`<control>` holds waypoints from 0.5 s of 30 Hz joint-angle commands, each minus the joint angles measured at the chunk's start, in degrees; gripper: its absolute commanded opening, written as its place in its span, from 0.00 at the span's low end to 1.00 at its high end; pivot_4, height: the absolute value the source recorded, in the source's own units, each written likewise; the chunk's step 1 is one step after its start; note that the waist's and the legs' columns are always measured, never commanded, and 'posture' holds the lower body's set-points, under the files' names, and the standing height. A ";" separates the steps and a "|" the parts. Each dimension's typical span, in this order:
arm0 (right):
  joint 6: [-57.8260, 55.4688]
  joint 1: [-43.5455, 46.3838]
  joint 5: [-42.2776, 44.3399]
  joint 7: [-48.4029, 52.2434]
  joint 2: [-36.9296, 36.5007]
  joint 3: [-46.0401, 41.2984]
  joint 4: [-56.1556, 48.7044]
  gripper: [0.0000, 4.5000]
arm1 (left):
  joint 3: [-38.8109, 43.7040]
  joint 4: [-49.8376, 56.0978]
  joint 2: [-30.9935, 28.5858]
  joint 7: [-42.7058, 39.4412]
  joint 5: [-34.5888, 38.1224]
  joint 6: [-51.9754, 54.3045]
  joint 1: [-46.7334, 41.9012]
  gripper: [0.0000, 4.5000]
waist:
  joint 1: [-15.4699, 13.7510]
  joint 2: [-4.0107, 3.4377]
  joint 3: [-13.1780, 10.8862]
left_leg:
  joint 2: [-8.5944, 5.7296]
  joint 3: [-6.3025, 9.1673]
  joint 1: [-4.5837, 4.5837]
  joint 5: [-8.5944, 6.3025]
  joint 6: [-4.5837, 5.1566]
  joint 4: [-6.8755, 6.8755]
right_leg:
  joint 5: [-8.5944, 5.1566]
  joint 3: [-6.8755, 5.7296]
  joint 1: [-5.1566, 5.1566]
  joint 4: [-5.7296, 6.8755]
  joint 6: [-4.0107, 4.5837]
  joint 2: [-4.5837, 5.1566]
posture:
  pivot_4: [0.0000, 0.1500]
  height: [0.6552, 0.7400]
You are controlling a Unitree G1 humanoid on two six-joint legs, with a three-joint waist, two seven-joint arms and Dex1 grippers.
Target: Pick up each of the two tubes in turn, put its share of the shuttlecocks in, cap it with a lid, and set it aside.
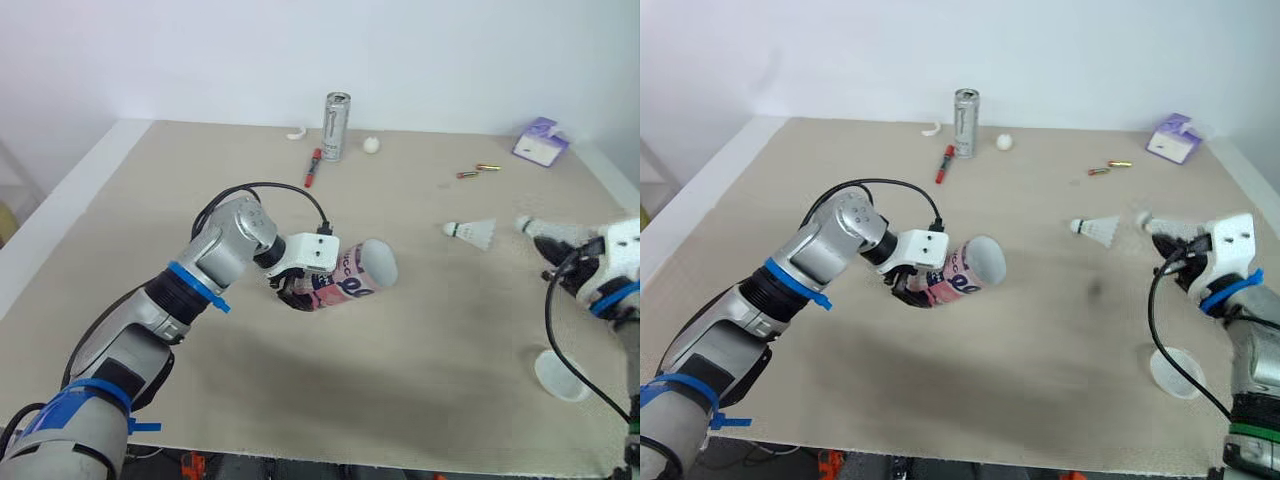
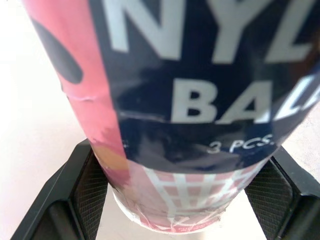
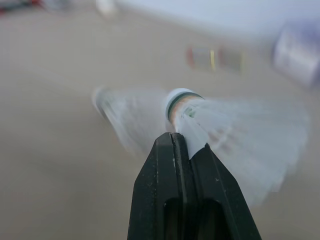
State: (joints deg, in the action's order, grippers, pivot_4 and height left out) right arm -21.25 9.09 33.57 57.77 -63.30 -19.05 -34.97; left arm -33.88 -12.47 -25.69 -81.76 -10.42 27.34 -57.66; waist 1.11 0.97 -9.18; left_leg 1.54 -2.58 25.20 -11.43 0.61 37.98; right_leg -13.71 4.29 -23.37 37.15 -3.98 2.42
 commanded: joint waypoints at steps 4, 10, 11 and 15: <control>1.05 -0.14 -2.18 1.06 -1.01 -0.39 -2.93 0.01 | -0.14 -0.11 0.03 -0.04 0.08 -0.25 -0.16 0.81 | 0.02 0.10 -0.03 | 0.02 0.01 -0.01 0.00 0.00 0.03 | -0.08 -0.03 0.01 0.00 -0.16 -0.04 | 1.00 1.00; 4.86 1.72 -10.11 -0.15 -0.88 6.41 -1.94 0.01 | 0.05 -0.25 0.07 0.21 0.07 0.03 -0.30 0.81 | 0.02 0.09 -0.03 | 0.06 0.00 -0.02 0.00 0.00 0.04 | -0.08 -0.04 0.01 0.00 -0.15 -0.08 | 1.00 1.00; 5.18 2.26 -10.60 -0.24 -0.52 7.19 -1.87 0.01 | 0.06 -0.24 0.06 0.24 0.06 0.07 -0.30 0.81 | 0.02 0.09 -0.03 | 0.05 -0.01 -0.02 0.00 0.00 0.04 | -0.09 -0.04 0.00 0.01 -0.15 -0.08 | 1.00 1.00; 5.34 3.42 -11.39 -0.15 0.30 9.40 -1.98 0.01 | 0.07 0.01 -0.01 0.30 0.10 0.34 -0.20 0.81 | 0.02 0.09 -0.03 | 0.05 -0.02 -0.02 0.00 0.00 0.05 | -0.09 -0.03 0.00 0.00 -0.15 -0.08 | 1.00 1.00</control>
State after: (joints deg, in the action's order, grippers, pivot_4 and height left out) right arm -16.76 11.15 22.99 58.12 -63.43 -10.30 -36.34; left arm -33.82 -12.80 -25.68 -81.58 -10.32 27.43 -57.68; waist 1.13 1.06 -9.21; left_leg 1.59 -2.60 25.18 -11.42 0.61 38.02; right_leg -13.80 4.25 -23.36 37.15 -4.13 2.35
